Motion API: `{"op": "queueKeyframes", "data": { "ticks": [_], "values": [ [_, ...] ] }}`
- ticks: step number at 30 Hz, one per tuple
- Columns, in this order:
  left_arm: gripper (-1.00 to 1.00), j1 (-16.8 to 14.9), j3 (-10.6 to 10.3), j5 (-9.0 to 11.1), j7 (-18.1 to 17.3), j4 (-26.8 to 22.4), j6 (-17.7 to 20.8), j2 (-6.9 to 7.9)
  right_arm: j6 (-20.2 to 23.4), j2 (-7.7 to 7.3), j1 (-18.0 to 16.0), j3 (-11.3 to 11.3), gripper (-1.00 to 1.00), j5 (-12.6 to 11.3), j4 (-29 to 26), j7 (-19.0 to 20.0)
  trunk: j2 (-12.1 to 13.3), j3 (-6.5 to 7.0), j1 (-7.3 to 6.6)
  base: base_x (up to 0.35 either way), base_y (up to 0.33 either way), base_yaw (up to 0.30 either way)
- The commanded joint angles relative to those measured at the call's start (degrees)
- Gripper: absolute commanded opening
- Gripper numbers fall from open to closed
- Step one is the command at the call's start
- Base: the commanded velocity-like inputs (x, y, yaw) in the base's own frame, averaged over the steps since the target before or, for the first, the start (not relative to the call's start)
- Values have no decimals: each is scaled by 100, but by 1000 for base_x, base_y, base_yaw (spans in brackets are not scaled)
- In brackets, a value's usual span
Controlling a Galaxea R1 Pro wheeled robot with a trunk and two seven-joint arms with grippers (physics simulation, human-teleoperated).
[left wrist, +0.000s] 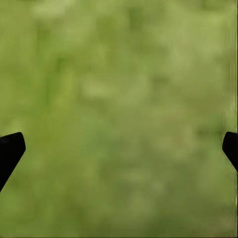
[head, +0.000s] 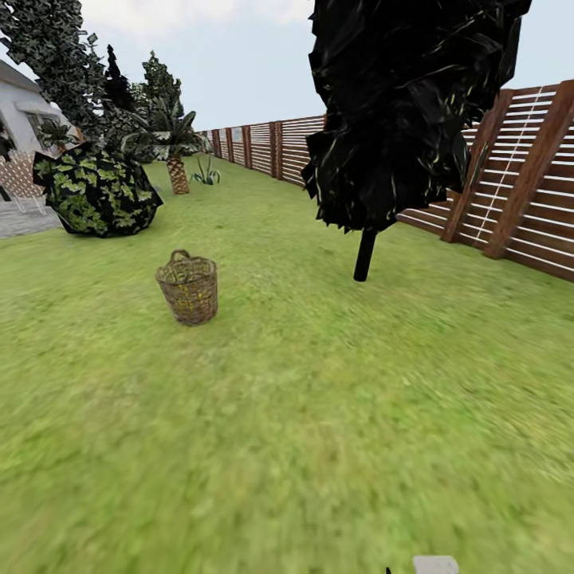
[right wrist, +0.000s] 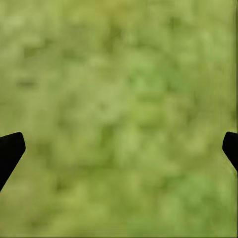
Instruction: Take the three Easter eggs out of the wicker basket on the lawn in the garden, then place them on the lawn next to a single tree (choose any tree) so that all three eggs are next to the same tree and none are left in the basket.
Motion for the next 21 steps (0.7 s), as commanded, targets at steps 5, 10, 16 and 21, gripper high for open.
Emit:
{"op": "queueKeyframes", "data": {
  "ticks": [5, 10, 16, 21],
  "values": [
    [100, -3, -46, -9, 52, 3, -15, 4, -18, 0, -3, 3, 100, 2, 5, -11, -1, -5, 2, 327, -39, 0],
    [100, -3, -49, -9, 52, 3, -15, 4, -18, 0, -3, 9, 100, 2, 5, -13, -1, -5, 2, 335, 0, 0],
    [100, -3, -51, -9, 52, 3, -15, 4, -18, 0, -3, 10, 100, 2, 5, -13, -1, -5, 2, 335, 0, 0],
    [100, -3, -50, -9, 52, 3, -15, 4, -18, 0, -3, 8, 100, 2, 5, -13, -1, -5, 2, 335, 0, 0]
  ]
}}
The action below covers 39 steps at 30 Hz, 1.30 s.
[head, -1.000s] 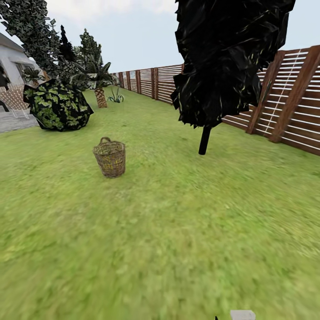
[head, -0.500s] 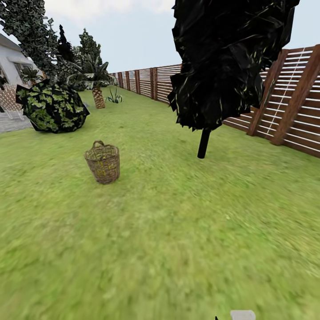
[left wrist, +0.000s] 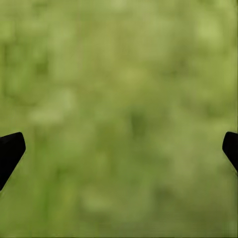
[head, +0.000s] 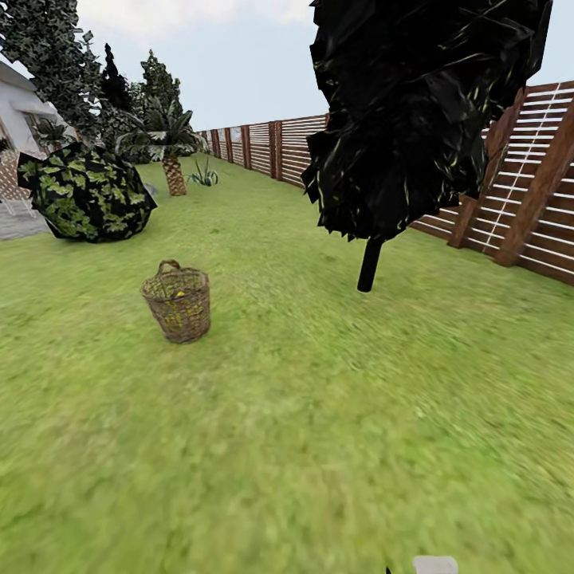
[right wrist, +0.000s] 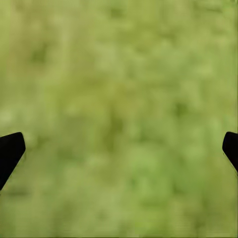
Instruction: Take the three Easter eggs out of the wicker basket on the lawn in the garden, then place them on the lawn next to a single tree (choose any tree) so that all three eggs are next to the same tree and none are left in the basket.
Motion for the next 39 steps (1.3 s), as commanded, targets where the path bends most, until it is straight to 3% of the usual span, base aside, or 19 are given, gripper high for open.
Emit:
{"op": "queueKeyframes", "data": {
  "ticks": [1, 16, 39],
  "values": [
    [100, -3, -39, -9, 52, 4, -16, 4, -17, 0, -2, 3, 100, 2, 4, -15, -1, -5, 2, 334, 0, 0],
    [100, -3, -43, -16, 52, 4, -16, 4, -17, 0, -2, 6, 100, 2, 4, -15, -1, -5, 2, 335, -2, 8],
    [100, -3, -43, -18, 52, 4, -16, 4, -17, 0, -2, 7, 100, 2, 4, -16, -1, -5, 2, 294, -174, 253]
  ]
}}
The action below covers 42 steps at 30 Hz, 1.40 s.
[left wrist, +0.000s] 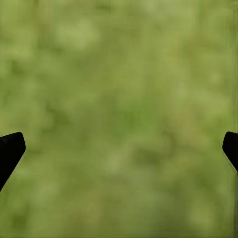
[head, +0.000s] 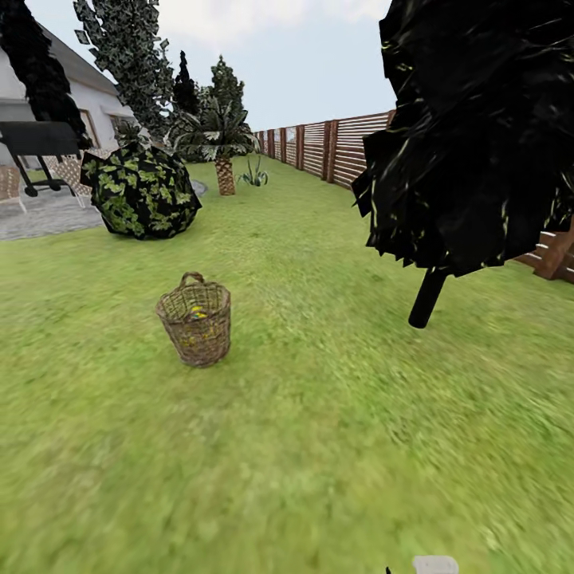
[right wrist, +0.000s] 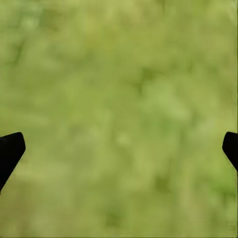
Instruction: Take the three Easter eggs out of the wicker basket on the lawn in the garden, then place them on the lawn next to a single tree (choose any tree) so that all three eggs are next to the same tree and none are left in the basket.
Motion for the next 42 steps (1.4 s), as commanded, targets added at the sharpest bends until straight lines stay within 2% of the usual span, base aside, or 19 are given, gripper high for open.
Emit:
{"op": "queueKeyframes", "data": {
  "ticks": [1, 26, 42],
  "values": [
    [100, -4, -37, -10, 52, 5, -15, 3, -17, -1, -1, 2, 100, 4, 3, -18, -1, -5, 2, 278, -155, 264],
    [100, -4, -37, -9, 52, 5, -15, 3, -17, -1, -1, 4, 100, 7, 3, -19, -1, -5, 2, 285, -23, 264],
    [100, -4, -37, 16, 51, 5, -15, 0, -12, -1, -1, 4, 100, 3, 3, -14, -1, -5, 2, 27, -12, 264]
  ]
}}
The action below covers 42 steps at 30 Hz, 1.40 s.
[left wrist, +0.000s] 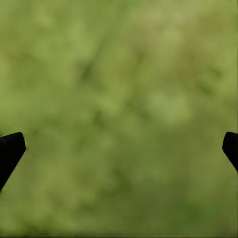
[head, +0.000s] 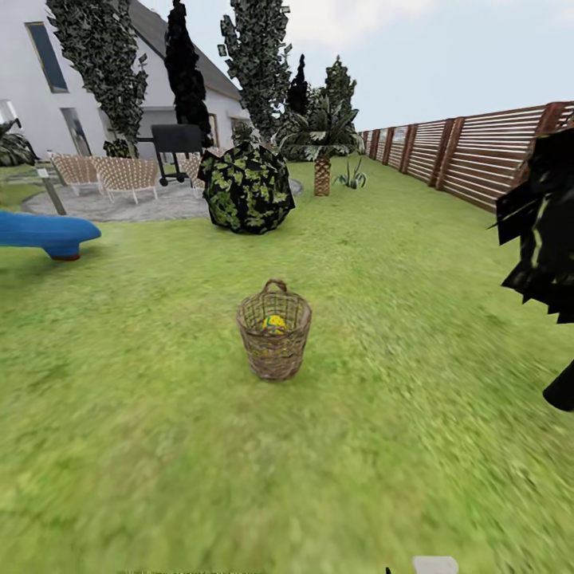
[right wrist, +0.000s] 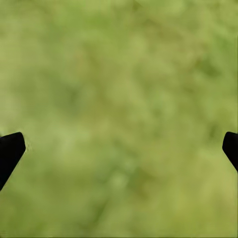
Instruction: Take the three Easter eggs out of the wicker basket on the lawn in the garden, then place them on the lawn next to a single tree (choose any tree) so that all three eggs are next to the same tree and none are left in the basket.
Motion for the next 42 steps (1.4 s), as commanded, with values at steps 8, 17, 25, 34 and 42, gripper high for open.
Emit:
{"op": "queueKeyframes", "data": {
  "ticks": [8, 17, 25, 34, 42],
  "values": [
    [100, -4, -40, -14, 53, 6, -17, -2, -17, -1, -1, 3, 100, 2, 2, -16, -2, -4, -1, 216, -69, 264],
    [100, -4, -41, 3, 45, -35, -18, -9, -14, -1, -1, 4, 100, 8, 2, -16, -2, -4, -1, 140, -74, 264],
    [100, -4, -29, 37, 50, -74, -18, -50, -13, -1, -1, 3, 100, 11, 2, -16, -2, -4, -1, 3, -1, 263],
    [100, -4, -32, 37, 61, -186, -17, -60, -12, -3, -1, -4, 100, 2, 2, -14, -2, -4, -1, 0, 0, 56],
    [100, -4, -43, 9, 49, -160, -12, -62, -13, -1, -1, -5, 100, 9, -6, -20, -2, -4, -1, 0, 0, 5]
  ]
}}
